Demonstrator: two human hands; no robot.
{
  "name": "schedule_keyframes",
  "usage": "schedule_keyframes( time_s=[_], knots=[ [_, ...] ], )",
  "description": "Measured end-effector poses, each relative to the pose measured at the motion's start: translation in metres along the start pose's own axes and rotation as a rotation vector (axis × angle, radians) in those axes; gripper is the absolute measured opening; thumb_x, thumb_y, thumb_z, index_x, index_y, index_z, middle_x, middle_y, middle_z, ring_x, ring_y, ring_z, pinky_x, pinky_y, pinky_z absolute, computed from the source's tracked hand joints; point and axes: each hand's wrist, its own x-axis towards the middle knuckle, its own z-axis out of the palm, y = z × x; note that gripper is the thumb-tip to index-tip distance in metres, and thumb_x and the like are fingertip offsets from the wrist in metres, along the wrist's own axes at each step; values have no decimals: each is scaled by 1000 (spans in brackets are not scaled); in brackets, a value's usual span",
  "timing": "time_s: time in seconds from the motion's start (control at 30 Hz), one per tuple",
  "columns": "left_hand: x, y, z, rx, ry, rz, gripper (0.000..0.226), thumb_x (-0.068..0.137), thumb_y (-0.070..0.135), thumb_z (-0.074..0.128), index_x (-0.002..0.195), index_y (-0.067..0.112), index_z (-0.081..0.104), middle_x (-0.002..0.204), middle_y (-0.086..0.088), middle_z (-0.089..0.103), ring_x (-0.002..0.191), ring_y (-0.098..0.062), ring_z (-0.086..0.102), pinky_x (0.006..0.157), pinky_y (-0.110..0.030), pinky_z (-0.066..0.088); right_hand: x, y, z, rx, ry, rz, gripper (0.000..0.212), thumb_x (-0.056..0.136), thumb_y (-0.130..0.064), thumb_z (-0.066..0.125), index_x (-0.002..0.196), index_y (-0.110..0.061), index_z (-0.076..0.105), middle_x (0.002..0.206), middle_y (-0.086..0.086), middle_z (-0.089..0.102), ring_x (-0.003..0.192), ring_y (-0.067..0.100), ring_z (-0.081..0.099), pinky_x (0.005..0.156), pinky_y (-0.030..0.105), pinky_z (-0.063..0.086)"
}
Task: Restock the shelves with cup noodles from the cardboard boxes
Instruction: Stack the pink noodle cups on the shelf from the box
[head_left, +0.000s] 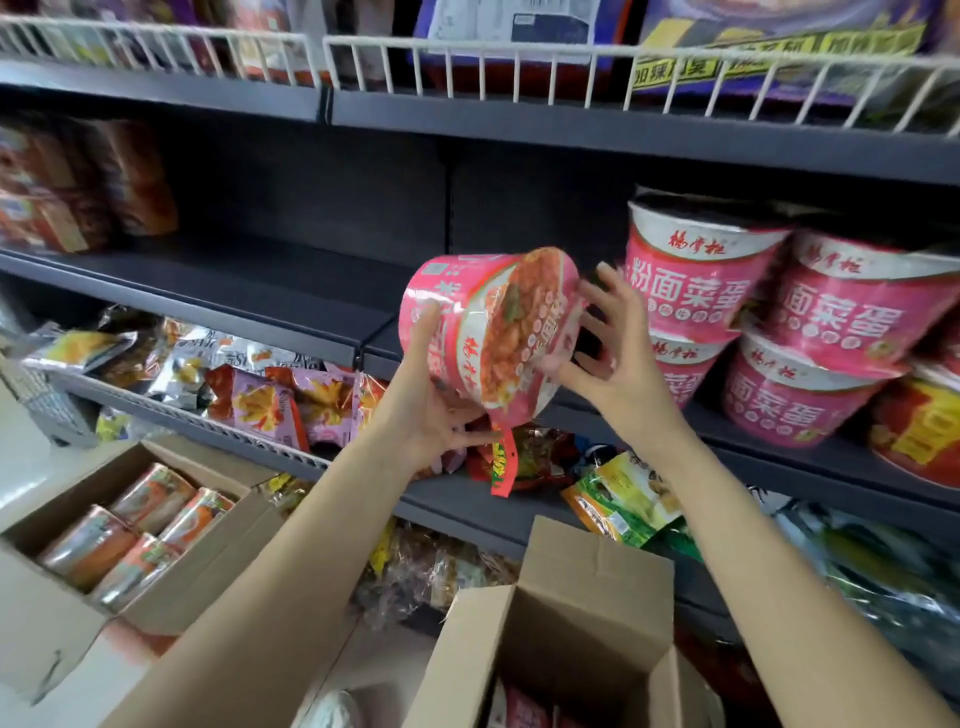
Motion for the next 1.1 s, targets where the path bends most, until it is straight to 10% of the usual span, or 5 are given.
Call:
schedule_keyframes(
  time_s=[0.3,0.53,0.73,0.93,1.1],
  knots=[
    [25,63,45,376,-2,58,88,81,83,21,110,11,64,105,-15,69,90,-28,69,71,-36,56,55,-10,-13,179,107,212,51,85,-45,65,129,-26,48,121,-6,65,108,14,64,94,46,51],
    [61,63,43,485,383,607,13,93,22,49,100,14,57,100,-9,67,78,-18,66,58,-29,55,80,-21,-23,-1,148,405,63,70,-54,64,120,-19,50,110,4,68,91,24,70,70,45,59],
    [47,31,17,530,112,757,47,80,1,57,123,21,60,114,3,67,101,-10,65,83,-27,54,63,-25,-28,-27,49,448,25,98,-41,47,103,-21,62,102,-2,70,92,12,67,75,35,59],
    [65,55,31,638,63,662,59,83,19,70,137,27,46,123,5,59,108,-9,58,93,-34,50,75,-20,-17,249,268,426,34,98,-28,46,120,-4,58,109,8,63,88,15,65,86,33,56],
    [79,59,45,773,65,623,60,93,28,59,146,30,30,115,12,51,101,-7,52,88,-27,43,82,3,1,-101,193,366,37,93,-20,49,128,-10,54,118,1,61,105,16,58,97,43,49]
  ],
)
